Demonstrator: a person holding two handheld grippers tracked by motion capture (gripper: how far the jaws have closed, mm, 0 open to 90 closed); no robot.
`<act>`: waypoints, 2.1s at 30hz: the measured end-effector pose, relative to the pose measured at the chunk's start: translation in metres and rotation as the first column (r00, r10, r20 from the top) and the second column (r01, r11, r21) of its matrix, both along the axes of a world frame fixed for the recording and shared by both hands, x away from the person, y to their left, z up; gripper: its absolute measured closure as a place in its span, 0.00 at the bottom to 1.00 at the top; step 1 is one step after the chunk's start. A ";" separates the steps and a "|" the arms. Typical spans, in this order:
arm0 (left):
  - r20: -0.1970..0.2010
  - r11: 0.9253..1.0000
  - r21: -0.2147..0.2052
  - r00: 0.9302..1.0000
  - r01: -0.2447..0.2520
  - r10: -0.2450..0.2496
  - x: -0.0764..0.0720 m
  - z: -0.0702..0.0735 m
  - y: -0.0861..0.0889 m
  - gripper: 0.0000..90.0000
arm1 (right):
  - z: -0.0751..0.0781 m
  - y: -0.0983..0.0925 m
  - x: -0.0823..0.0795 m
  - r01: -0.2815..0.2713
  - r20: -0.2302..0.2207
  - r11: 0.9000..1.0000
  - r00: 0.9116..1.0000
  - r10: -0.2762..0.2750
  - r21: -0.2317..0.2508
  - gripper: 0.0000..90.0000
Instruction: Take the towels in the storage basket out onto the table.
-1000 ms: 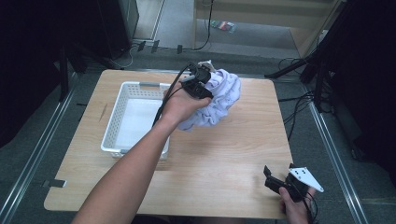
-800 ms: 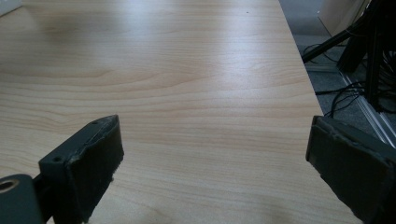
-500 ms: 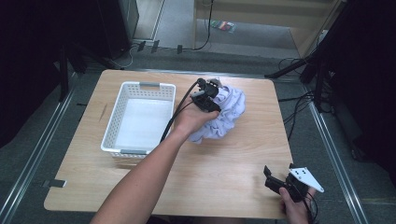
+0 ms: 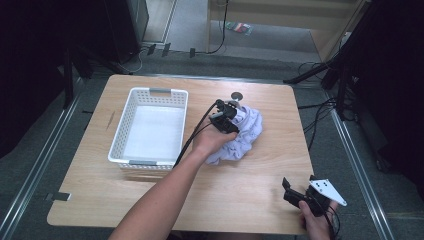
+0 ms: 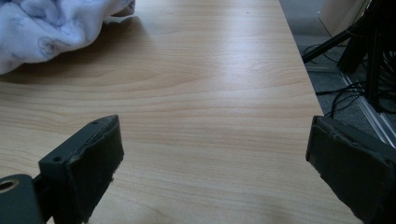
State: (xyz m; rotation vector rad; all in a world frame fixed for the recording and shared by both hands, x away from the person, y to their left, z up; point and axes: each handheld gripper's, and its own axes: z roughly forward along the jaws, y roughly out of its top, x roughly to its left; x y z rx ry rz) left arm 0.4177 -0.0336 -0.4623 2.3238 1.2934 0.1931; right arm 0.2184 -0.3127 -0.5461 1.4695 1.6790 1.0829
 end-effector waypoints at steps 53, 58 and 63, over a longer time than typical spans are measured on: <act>0.168 0.977 -0.068 0.963 -0.204 0.213 -0.030 0.056 0.140 0.00 | 0.000 0.001 0.001 0.002 -0.008 1.000 1.000 -0.002 -0.014 0.05; 0.185 0.969 -0.085 0.951 -0.234 0.246 -0.039 0.057 0.164 0.00 | 0.000 0.001 0.001 0.005 -0.006 1.000 1.000 -0.005 -0.013 0.05; 0.204 0.964 -0.087 0.943 -0.250 0.262 -0.049 0.055 0.185 0.00 | 0.000 0.002 0.001 0.005 -0.008 1.000 1.000 -0.005 -0.014 0.05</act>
